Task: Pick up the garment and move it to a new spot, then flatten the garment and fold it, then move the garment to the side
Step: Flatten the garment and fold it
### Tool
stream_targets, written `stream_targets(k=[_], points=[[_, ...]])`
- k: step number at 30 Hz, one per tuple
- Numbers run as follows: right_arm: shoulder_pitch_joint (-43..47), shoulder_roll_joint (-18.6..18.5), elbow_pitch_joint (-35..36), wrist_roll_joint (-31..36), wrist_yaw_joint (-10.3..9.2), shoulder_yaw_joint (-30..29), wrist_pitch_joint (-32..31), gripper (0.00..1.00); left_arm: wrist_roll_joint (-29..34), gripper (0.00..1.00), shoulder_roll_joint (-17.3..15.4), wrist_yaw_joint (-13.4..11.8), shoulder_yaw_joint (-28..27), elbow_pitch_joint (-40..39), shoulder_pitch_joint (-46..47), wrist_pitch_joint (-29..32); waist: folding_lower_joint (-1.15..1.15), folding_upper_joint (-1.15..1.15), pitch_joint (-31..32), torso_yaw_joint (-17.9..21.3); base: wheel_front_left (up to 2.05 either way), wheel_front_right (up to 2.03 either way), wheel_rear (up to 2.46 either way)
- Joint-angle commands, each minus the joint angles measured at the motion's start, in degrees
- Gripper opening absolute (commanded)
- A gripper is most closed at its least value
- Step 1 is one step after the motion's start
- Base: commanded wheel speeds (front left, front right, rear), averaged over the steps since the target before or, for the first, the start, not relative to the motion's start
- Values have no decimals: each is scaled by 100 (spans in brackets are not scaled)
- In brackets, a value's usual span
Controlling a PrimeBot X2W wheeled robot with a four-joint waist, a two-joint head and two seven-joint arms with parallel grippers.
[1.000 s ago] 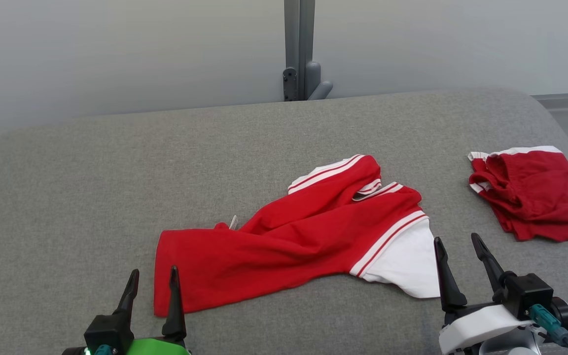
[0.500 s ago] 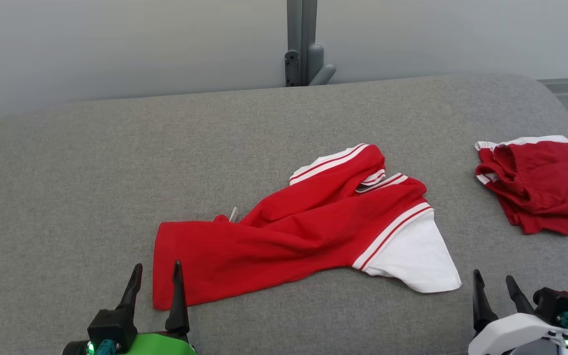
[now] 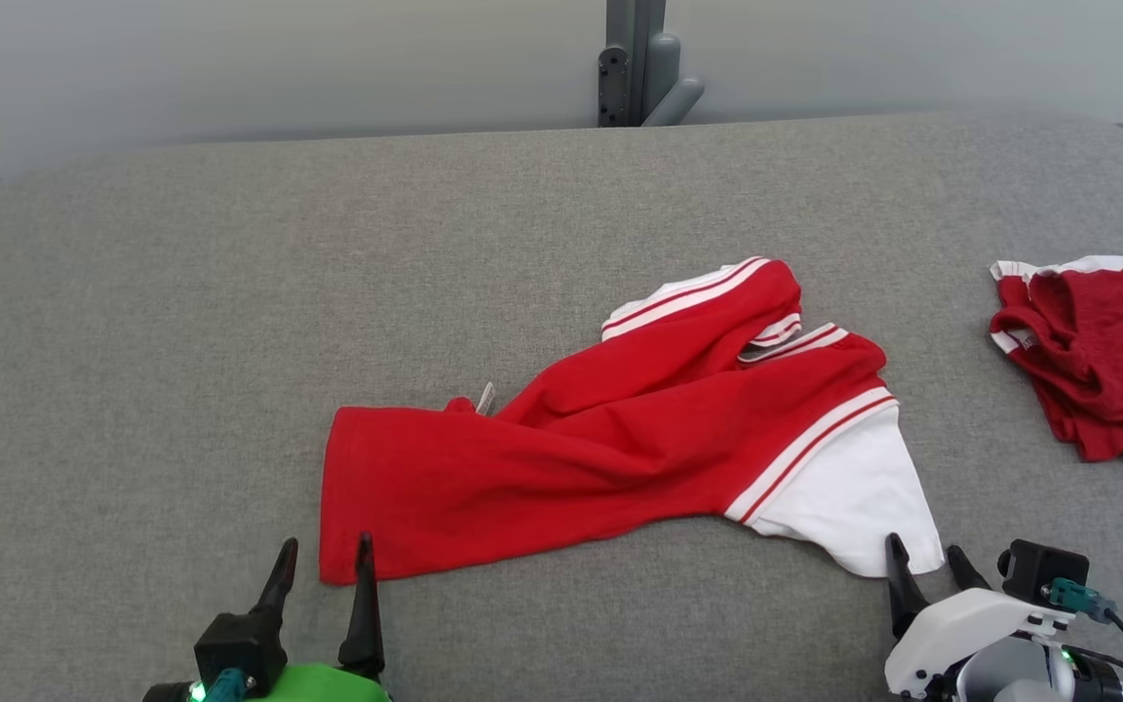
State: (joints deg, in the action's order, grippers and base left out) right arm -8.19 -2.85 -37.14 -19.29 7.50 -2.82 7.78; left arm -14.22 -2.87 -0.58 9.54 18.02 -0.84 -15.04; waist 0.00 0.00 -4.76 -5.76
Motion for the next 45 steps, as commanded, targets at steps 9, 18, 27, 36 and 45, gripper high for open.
stream_targets(k=[9,18,27,36,45], points=[[-197,-2,-525,-140,-2,76,221,0,-312,100,-35,256,2,713,63,294,0,0,66,-46,0,0,0],[-260,-9,-578,-192,-3,232,403,0,-1264,100,-11,415,-201,1434,486,495,0,0,80,168,0,0,0],[-309,-14,-523,-241,-5,325,436,0,-1559,96,-8,327,-58,1967,835,575,0,0,6,291,0,0,0],[-333,-16,-422,-284,-6,354,498,0,-1825,0,-9,347,50,2294,1033,388,0,0,-15,369,0,0,0],[-246,-14,1,-720,-5,380,549,0,-2301,0,-9,478,77,1918,1067,81,0,0,81,371,0,0,0]])
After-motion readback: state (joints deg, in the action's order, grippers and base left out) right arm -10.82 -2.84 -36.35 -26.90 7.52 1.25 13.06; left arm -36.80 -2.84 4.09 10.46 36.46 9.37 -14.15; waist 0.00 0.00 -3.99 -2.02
